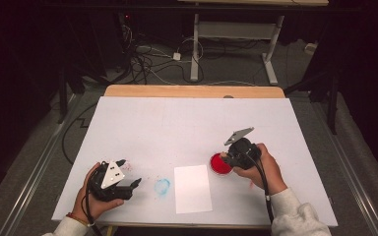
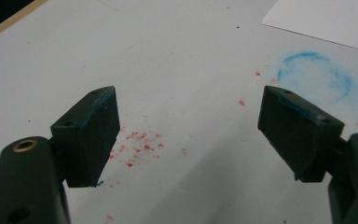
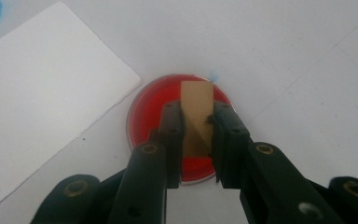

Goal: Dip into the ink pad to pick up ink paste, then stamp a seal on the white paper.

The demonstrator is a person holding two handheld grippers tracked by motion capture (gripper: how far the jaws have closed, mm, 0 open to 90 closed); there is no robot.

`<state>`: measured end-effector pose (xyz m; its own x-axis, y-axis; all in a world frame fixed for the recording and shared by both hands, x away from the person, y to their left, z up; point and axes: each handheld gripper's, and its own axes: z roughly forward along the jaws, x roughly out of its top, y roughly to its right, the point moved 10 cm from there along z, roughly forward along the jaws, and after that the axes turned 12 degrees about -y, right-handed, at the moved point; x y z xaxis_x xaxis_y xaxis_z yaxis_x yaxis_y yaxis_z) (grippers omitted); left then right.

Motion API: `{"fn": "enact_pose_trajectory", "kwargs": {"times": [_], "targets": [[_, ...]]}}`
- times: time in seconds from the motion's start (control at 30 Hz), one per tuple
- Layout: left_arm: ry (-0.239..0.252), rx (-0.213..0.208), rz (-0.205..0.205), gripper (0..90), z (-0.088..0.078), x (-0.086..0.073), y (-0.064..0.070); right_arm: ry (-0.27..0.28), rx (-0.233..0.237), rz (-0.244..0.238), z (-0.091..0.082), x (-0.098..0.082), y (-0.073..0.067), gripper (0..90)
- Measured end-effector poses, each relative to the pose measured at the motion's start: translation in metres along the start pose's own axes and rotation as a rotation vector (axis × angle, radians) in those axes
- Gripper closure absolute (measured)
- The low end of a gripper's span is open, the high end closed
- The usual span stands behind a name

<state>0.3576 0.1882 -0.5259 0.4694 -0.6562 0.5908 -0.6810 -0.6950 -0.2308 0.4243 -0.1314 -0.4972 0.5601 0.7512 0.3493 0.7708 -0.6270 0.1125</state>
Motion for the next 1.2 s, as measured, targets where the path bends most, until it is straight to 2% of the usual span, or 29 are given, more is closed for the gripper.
{"fn": "enact_pose_trajectory", "kwargs": {"times": [0.43,0.47,0.57,0.6,0.63,0.87,1.17,1.2], "targets": [[0.019,0.006,0.003,19.8,-0.001,0.002,-0.003,0.035,-0.010,0.005,-0.016,-0.001,0.003,75.9],[0.016,-0.001,-0.008,19.8,-0.001,0.001,-0.002,0.038,-0.013,0.002,-0.018,0.000,0.004,75.9],[0.027,0.008,0.004,19.8,-0.003,0.002,-0.002,0.047,-0.010,0.003,-0.023,-0.001,0.004,76.0],[0.021,-0.003,-0.005,19.8,-0.004,0.001,0.000,0.051,-0.014,-0.003,-0.025,-0.001,0.005,75.9],[0.027,0.005,0.008,19.8,-0.004,0.001,-0.001,0.058,-0.017,-0.001,-0.027,-0.001,0.005,76.0],[0.026,0.004,0.008,19.8,-0.004,0.001,-0.001,0.103,-0.024,0.004,-0.044,0.002,0.008,75.9],[0.019,0.008,0.009,19.8,-0.004,-0.001,-0.001,0.134,-0.015,-0.004,-0.055,0.007,0.002,76.0],[0.017,0.009,0.013,19.8,-0.004,-0.001,0.000,0.138,-0.018,-0.016,-0.056,0.007,0.001,75.9]]}}
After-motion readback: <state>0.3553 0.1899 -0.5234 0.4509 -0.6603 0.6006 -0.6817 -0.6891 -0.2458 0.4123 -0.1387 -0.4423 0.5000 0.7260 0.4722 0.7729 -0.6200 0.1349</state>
